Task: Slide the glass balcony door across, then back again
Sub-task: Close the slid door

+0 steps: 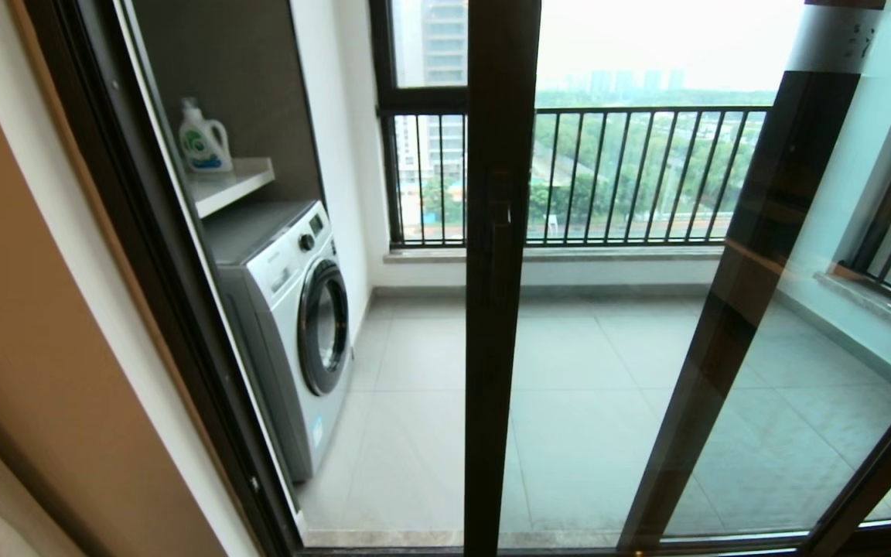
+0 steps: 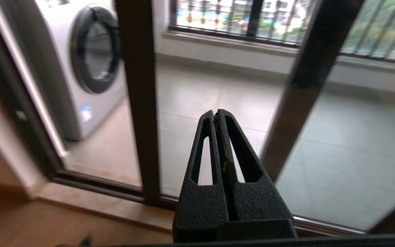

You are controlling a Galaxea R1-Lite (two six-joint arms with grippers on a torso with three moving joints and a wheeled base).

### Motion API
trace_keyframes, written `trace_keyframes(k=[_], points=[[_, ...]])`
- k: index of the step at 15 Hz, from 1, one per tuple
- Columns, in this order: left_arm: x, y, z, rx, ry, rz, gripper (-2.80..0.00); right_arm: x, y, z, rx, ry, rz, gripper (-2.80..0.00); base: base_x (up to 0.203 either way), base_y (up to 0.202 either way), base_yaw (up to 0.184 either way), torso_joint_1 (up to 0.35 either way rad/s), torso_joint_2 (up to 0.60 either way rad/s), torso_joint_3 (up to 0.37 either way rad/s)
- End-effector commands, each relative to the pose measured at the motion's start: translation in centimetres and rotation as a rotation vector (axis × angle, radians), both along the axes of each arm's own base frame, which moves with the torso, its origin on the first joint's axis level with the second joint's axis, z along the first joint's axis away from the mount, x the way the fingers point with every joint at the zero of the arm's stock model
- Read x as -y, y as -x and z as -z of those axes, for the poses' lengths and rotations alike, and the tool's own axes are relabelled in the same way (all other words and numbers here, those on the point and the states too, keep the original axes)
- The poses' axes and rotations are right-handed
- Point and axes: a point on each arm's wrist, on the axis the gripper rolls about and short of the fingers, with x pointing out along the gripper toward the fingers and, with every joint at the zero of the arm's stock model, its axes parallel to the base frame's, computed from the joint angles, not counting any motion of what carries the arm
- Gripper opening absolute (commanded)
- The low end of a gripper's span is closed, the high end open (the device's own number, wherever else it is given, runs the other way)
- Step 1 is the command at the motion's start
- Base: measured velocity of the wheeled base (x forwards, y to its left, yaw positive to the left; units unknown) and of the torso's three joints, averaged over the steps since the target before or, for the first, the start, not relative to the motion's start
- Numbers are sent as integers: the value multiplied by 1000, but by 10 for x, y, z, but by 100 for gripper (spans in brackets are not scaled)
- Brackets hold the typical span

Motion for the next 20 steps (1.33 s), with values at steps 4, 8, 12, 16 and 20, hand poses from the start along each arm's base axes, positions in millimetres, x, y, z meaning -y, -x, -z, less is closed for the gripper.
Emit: trace_keyframes(k=[4,8,12,16,20], points=[[0,0,0,0,0,0,-280,3,0,2,14,-7,114,-280,0,0,0,0,0,0],[0,0,0,-2,0,0,-280,4,-5,12,14,22,166,-280,0,0,0,0,0,0],[0,0,0,-1,0,0,-280,4,-5,11,9,-19,163,-280,0,0,0,0,0,0],[0,0,0,-1,0,0,-280,4,-5,11,5,-51,171,-280,0,0,0,0,0,0],[0,0,0,-1,0,0,-280,4,-5,11,5,-52,170,-280,0,0,0,0,0,0]])
